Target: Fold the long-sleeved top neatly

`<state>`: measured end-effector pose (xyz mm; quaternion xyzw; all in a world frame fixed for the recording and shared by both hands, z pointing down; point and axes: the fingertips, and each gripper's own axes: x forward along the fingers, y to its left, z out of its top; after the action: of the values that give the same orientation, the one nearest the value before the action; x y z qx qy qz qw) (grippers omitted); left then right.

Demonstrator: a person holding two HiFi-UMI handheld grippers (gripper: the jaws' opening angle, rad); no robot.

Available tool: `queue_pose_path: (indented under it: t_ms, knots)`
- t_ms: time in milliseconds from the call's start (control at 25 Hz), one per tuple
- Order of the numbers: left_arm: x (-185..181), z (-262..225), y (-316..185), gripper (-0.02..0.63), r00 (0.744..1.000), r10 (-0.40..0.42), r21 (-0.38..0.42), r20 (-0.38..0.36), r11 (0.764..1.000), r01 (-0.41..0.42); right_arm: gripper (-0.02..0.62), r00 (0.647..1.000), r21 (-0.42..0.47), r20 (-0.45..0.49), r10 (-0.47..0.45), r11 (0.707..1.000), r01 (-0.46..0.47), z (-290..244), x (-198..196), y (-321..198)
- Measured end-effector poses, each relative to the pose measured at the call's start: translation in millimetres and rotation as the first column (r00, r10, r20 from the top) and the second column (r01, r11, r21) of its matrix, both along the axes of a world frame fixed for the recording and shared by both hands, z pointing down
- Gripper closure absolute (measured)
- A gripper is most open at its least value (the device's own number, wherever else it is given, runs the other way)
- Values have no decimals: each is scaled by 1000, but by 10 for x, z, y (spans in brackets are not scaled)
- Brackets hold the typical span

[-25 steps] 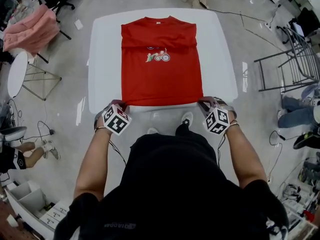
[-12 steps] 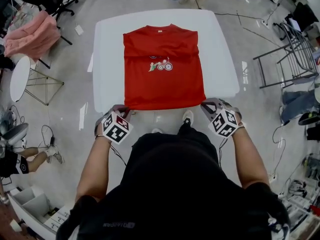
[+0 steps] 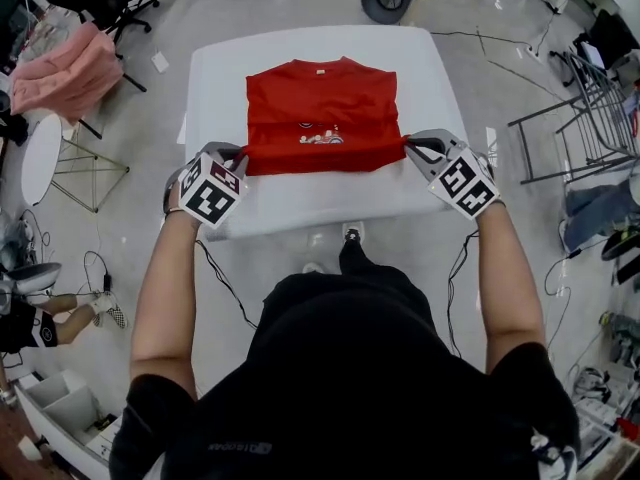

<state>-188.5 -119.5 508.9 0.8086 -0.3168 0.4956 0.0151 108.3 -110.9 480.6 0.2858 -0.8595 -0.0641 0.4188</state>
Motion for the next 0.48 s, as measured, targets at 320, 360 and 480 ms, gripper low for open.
queue_pose_path:
  t_ms: [320,360,480]
  knots:
    - [24,-143,-860,584,997,-69,55,40,996,67,575,998,36,15,54,998,-54,-133,18,-849]
    - [30,-129,-950,584,996,-75,58,51,996,72,575,998,35,18,66,997,-67,-121,27,-942]
    - [43,-90,-1242,584,992,-95,65,78,994,90,574,994,29,30,103,994,-104,-86,44,-1236]
